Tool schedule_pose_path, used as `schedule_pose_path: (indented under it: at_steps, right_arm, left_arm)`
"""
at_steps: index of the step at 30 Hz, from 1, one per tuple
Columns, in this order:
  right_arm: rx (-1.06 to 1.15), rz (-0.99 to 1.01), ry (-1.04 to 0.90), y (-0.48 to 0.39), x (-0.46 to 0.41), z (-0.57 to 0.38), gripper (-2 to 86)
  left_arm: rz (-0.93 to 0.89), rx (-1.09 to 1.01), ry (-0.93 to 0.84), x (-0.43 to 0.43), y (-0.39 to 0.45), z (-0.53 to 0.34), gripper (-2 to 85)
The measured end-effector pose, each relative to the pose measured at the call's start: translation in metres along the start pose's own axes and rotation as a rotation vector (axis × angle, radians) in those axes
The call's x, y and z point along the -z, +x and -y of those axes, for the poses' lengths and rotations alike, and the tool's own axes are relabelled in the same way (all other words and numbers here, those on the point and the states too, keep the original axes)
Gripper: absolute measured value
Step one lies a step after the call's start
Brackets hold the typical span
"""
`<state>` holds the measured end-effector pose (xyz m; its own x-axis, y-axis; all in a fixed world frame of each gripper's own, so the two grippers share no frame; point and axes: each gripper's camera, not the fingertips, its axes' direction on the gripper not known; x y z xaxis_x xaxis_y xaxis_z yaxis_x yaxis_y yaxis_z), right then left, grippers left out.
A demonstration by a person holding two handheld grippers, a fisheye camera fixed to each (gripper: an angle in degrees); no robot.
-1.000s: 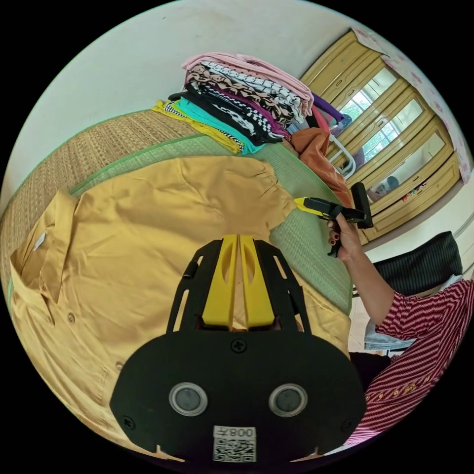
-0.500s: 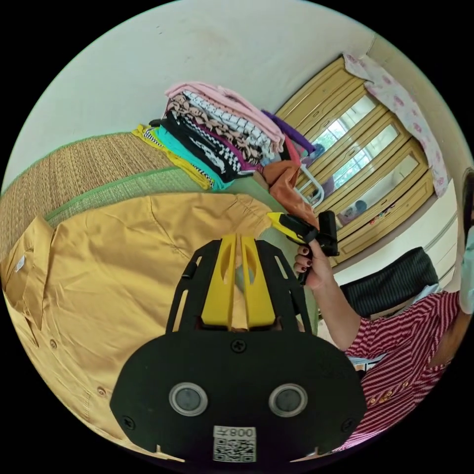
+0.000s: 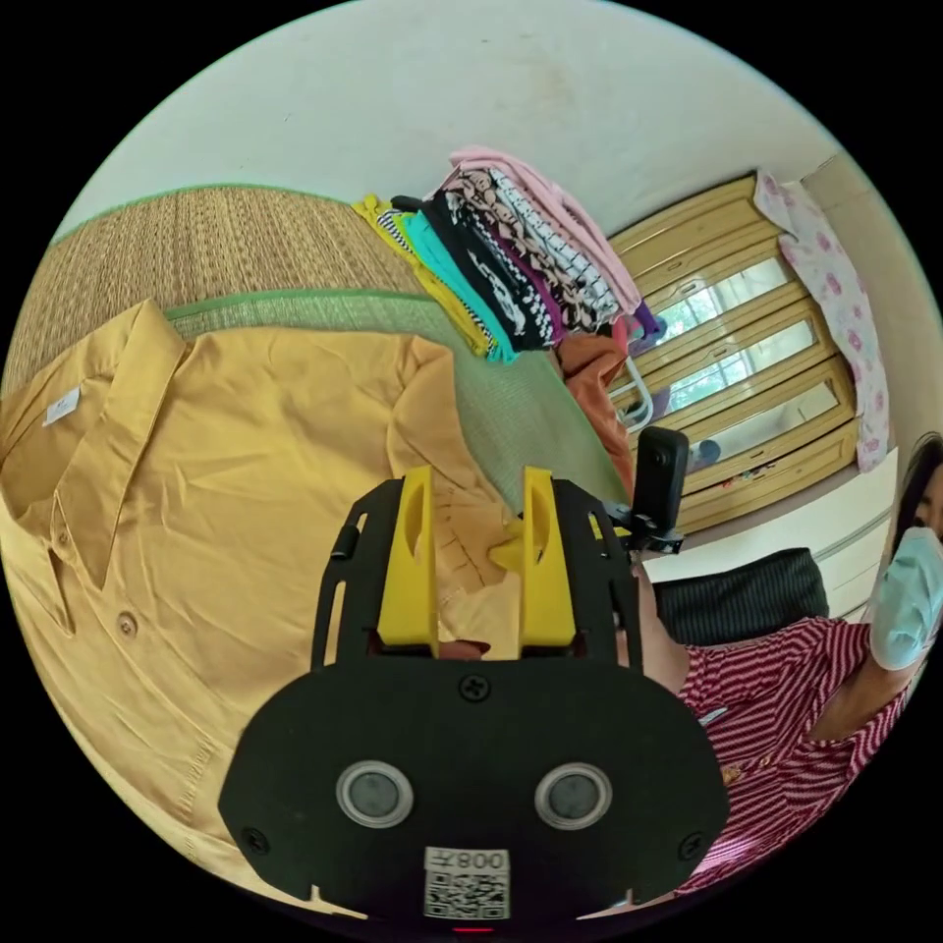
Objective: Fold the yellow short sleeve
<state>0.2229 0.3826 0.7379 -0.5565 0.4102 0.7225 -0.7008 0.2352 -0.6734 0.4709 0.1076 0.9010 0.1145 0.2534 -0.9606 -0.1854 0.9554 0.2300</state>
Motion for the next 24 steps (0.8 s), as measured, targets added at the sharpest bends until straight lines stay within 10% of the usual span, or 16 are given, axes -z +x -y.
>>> schedule_pose_path:
  at_steps: [16,24]
  right_arm:
    - [-0.034,-0.103,-0.121,0.033,-0.096,-0.05,0.1]
    - [-0.047,-0.087,-0.106,0.053,-0.106,-0.059,0.6]
  left_arm:
    - [0.484,-0.611,-0.409,-0.167,0.2,0.004,10.8]
    - [0.577,-0.597,-0.298,-0.132,0.228,0.014,1.8]
